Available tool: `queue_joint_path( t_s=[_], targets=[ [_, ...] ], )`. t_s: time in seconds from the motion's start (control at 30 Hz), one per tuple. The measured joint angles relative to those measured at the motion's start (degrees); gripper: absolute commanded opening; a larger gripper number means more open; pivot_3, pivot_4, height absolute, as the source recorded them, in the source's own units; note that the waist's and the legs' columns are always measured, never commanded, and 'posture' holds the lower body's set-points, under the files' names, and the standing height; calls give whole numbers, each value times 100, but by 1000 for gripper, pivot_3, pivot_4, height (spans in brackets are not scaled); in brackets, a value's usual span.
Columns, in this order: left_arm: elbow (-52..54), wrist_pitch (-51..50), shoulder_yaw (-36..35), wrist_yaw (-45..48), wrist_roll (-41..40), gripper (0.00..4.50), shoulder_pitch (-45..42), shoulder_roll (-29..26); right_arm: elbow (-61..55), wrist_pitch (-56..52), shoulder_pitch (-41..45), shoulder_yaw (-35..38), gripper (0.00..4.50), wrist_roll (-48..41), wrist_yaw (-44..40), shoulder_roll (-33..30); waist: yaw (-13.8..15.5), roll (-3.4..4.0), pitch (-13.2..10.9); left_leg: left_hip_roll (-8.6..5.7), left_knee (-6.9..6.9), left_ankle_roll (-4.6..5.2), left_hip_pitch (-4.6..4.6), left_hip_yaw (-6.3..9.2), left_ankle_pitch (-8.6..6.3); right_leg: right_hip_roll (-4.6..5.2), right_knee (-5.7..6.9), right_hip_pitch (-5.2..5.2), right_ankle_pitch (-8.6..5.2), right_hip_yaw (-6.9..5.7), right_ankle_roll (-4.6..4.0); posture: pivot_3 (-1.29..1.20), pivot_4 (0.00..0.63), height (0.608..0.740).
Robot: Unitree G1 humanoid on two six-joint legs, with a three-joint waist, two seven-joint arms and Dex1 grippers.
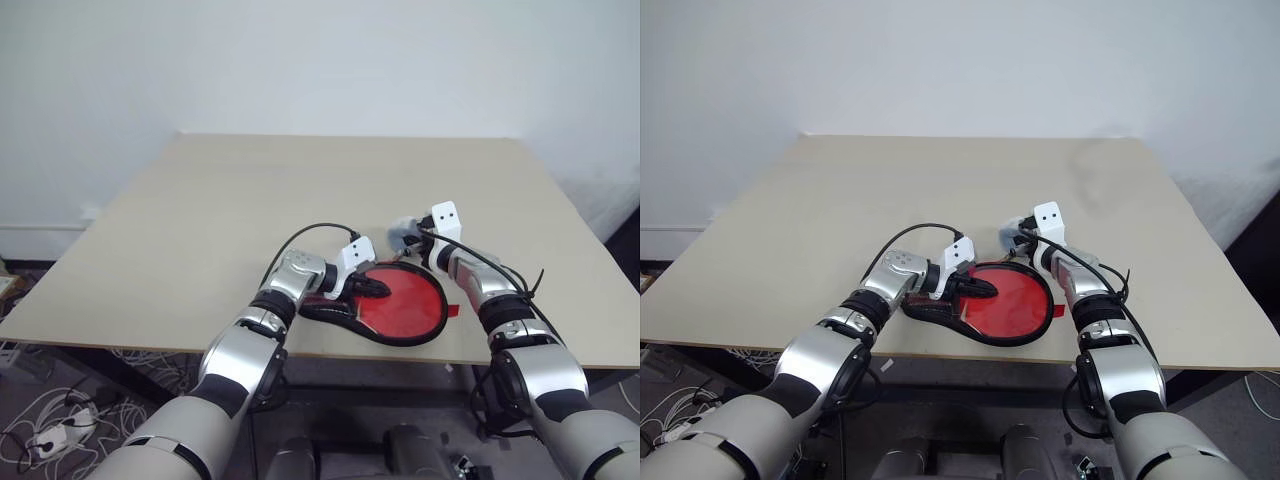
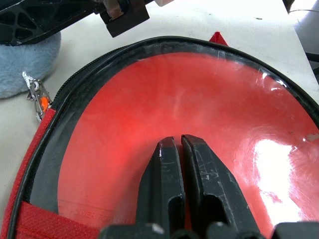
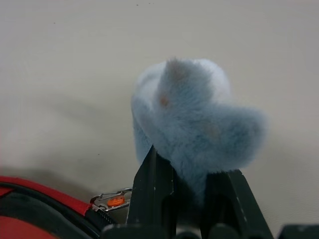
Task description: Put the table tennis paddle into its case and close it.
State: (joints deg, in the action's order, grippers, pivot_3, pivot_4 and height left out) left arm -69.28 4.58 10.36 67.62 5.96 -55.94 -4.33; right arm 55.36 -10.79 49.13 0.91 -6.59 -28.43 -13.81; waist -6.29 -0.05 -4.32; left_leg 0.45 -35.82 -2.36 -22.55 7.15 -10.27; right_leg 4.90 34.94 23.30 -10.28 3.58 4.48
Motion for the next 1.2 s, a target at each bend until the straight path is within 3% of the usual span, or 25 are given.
queue_joint_path(
  t_s=[0.37, 1.2],
  targets=[
    [0, 11, 4, -4, 2, 149, 0, 6, -93, -33, -76, 15, 99, 3, 160, -55, 2, 0, 0, 0, 0, 0, -1, 0, 0, 0, -1, 0, 0, 0, 0, 0, 0, 740],
    [56, 10, 40, 130, 4, 149, 19, -27, -2277, -765, -1442, 122, 99, -15, 232, -853, 6, 4, 2, -1, -3, 0, -4, -1, 0, 1, -4, -1, -1, 2, -1, 0, 0, 740]
  ],
)
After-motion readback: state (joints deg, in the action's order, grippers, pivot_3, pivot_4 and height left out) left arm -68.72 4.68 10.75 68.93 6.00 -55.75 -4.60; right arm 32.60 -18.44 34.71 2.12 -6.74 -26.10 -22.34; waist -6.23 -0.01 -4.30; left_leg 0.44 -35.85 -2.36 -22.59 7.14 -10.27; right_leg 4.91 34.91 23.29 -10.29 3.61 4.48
